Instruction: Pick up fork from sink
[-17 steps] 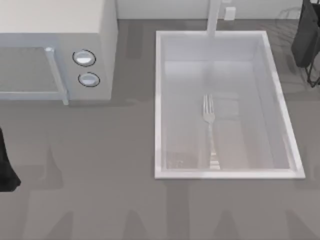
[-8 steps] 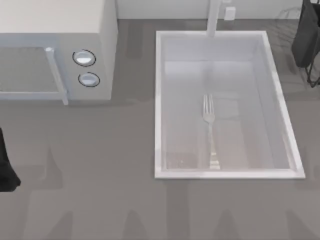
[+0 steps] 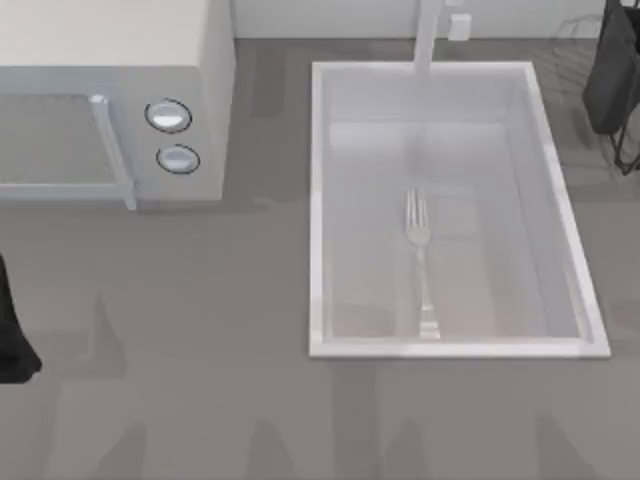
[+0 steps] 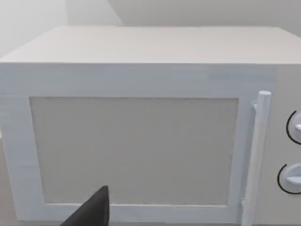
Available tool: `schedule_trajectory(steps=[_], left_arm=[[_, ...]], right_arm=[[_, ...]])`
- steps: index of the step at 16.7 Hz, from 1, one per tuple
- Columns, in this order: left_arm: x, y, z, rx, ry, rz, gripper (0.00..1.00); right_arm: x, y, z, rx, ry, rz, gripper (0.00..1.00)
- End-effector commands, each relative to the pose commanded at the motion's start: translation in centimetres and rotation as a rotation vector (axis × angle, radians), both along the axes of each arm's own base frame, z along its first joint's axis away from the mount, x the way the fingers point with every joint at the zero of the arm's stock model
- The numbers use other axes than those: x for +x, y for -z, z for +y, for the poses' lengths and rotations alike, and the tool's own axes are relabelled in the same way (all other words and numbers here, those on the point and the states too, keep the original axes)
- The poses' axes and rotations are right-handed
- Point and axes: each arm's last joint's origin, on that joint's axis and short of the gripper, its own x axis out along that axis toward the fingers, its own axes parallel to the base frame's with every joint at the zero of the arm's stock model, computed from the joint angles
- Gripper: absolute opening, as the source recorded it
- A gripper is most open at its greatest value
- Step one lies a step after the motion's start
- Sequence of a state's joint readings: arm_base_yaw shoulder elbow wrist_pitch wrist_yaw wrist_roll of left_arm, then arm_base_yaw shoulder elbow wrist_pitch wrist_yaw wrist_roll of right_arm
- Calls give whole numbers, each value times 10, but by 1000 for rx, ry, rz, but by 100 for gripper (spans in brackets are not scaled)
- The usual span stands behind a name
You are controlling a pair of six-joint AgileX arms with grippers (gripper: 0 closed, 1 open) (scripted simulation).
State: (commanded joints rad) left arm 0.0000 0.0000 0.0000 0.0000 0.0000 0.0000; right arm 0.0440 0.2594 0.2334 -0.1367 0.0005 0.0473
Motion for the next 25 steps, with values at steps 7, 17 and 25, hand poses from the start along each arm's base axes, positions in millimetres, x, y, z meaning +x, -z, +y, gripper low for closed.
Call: schedule_trajectory(steps=[7, 17, 25], left_arm=[[0, 0, 0, 0, 0, 0, 100], [0, 0, 0, 0, 0, 0, 100], [0, 0, 0, 0, 0, 0, 100]], right_arm=[[71, -85, 24, 64, -65, 382, 100], [261, -73, 128, 46, -69, 1035, 100], [326, 29, 202, -40, -5, 1366, 100]])
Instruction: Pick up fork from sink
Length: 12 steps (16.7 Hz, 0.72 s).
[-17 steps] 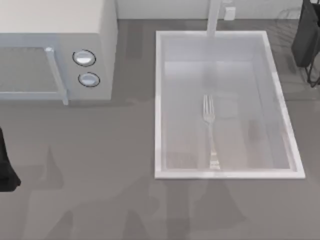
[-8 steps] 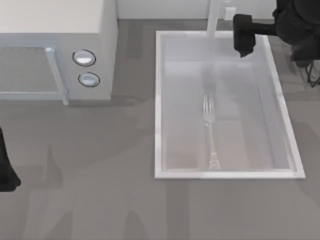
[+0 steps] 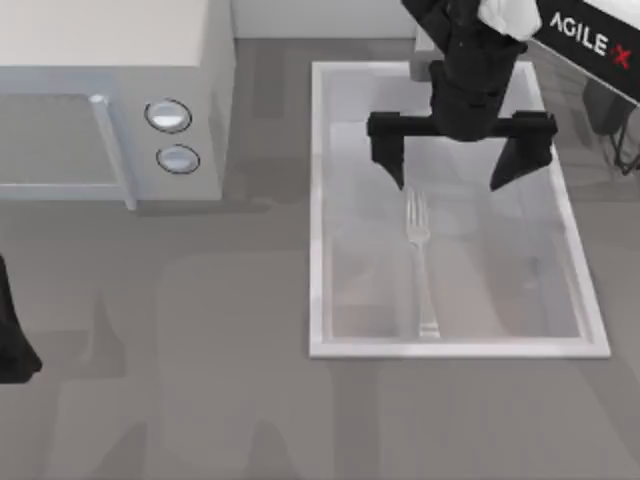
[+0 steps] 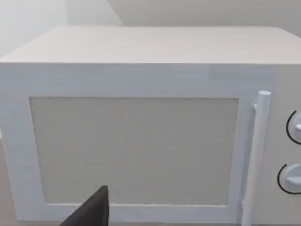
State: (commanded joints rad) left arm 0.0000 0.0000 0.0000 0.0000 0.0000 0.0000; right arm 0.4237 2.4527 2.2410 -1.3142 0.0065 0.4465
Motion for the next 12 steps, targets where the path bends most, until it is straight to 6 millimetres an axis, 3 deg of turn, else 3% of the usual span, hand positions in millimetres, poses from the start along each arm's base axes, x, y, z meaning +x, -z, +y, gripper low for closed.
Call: schedule_trajectory(steps=[3, 9, 12], left_arm=[[0, 0, 0, 0, 0, 0, 100], [0, 0, 0, 0, 0, 0, 100], [0, 0, 0, 0, 0, 0, 100]], right_arm=[[4, 17, 9, -18, 0, 40, 100], [5, 19, 6, -19, 5, 43, 100], [8, 45, 8, -23, 4, 52, 100]])
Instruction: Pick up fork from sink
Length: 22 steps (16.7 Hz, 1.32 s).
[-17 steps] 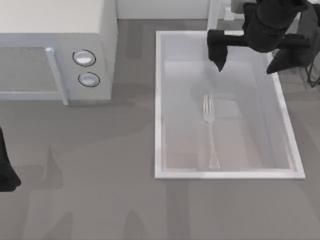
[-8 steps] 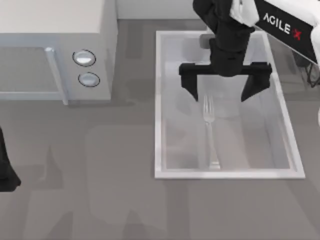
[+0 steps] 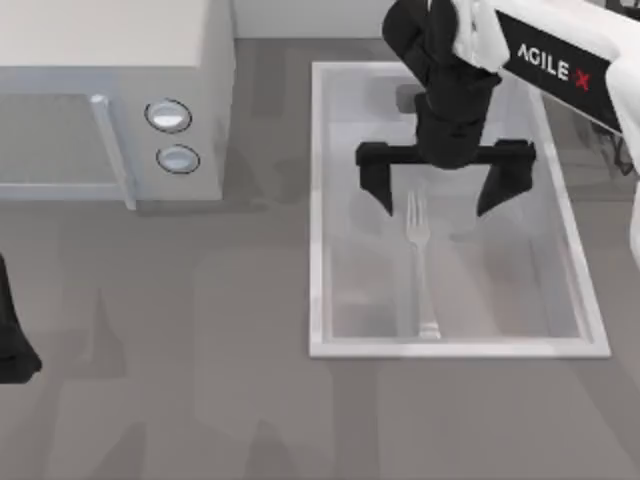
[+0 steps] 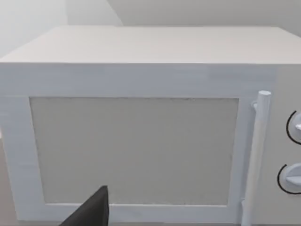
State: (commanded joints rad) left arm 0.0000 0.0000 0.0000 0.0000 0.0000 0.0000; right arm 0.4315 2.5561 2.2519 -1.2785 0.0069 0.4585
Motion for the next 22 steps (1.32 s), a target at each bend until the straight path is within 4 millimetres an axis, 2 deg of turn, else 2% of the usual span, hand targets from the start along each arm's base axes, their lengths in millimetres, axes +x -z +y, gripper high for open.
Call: schedule_trajectory(steps=[4, 7, 9, 13, 22], left_arm=[[0, 0, 0, 0, 0, 0, 100], [0, 0, 0, 0, 0, 0, 100], [0, 0, 0, 0, 0, 0, 100], [0, 0, 0, 0, 0, 0, 100], [0, 0, 0, 0, 0, 0, 100]], right_arm=[[4, 63, 3, 13, -2, -28, 100], [-1, 106, 2, 10, -4, -20, 100], [-3, 119, 1, 5, -4, -11, 100], [-4, 119, 1, 5, -4, -11, 100], [-4, 119, 1, 5, -4, -11, 32]])
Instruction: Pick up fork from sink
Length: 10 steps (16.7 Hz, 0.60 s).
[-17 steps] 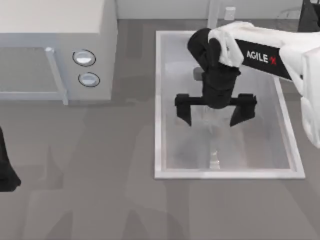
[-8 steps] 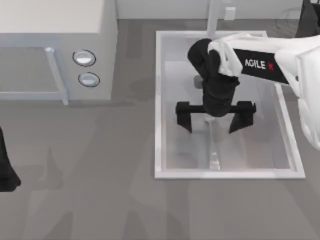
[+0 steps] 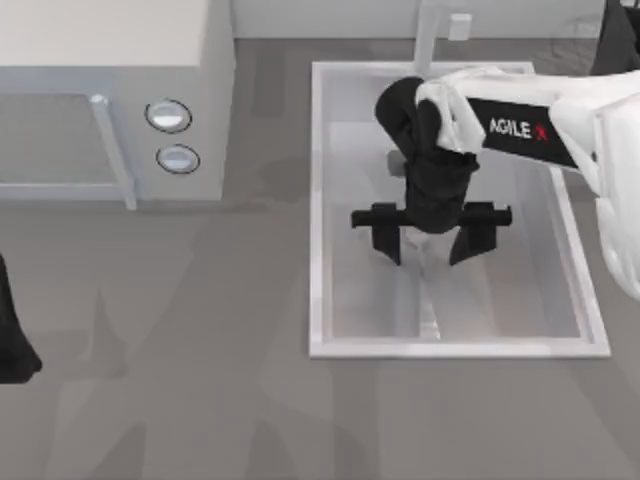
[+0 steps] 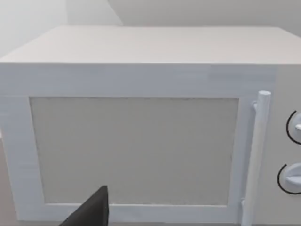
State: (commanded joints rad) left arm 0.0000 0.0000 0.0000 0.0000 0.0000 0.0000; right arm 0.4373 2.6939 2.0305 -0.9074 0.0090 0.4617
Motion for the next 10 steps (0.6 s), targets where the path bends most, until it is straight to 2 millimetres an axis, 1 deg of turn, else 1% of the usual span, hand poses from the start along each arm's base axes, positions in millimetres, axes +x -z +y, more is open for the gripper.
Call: schedule_trajectory(steps=[4, 5, 10], left_arm=[[0, 0, 0, 0, 0, 0, 100], [0, 0, 0, 0, 0, 0, 100], [0, 0, 0, 0, 0, 0, 100]], right_arm=[[0, 0, 0, 0, 0, 0, 2], [0, 0, 0, 0, 0, 0, 0], [0, 0, 0, 0, 0, 0, 0]])
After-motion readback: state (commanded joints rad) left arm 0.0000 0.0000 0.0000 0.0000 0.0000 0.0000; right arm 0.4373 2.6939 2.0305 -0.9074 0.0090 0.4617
